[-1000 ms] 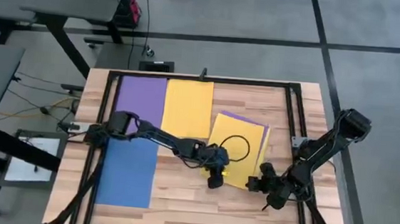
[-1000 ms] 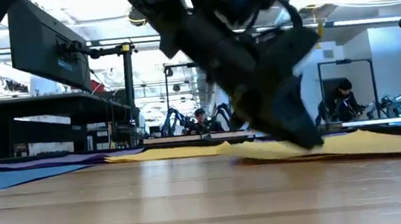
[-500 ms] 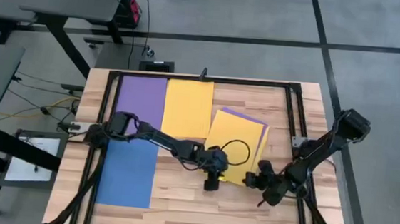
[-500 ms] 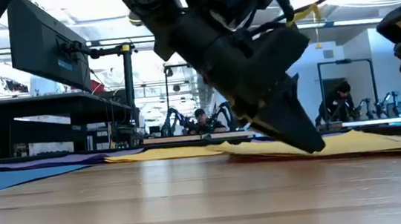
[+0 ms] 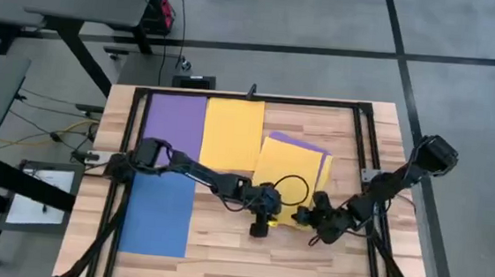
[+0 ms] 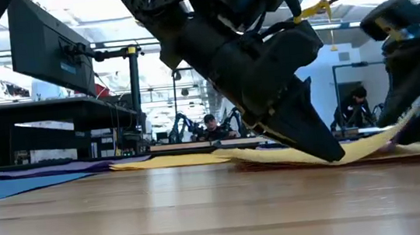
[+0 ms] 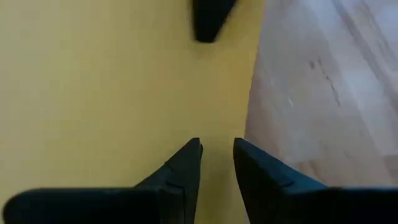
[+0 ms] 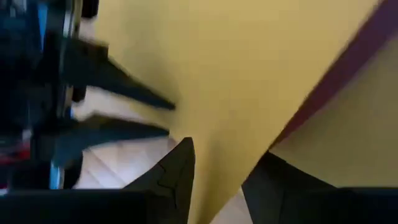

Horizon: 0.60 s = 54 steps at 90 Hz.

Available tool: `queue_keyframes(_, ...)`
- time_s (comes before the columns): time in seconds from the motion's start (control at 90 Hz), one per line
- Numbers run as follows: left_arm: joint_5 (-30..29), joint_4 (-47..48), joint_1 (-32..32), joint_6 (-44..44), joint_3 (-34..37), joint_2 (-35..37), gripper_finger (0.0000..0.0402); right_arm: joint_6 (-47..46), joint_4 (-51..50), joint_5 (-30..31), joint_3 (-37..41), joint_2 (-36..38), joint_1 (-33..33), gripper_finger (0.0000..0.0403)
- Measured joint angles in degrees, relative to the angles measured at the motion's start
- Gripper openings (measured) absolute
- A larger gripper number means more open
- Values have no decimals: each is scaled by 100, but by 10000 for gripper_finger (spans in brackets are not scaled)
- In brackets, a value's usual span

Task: Organize paper
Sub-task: Stack the yellow paper on top of the yellow paper

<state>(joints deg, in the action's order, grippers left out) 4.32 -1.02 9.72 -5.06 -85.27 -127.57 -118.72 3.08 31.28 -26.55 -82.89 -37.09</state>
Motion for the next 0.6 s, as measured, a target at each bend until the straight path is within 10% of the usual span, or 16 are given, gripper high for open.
queue_keyframes(0.6, 6, 1152, -20, -25, -837, 42, 82, 929, -147, -316, -77, 241, 45, 1)
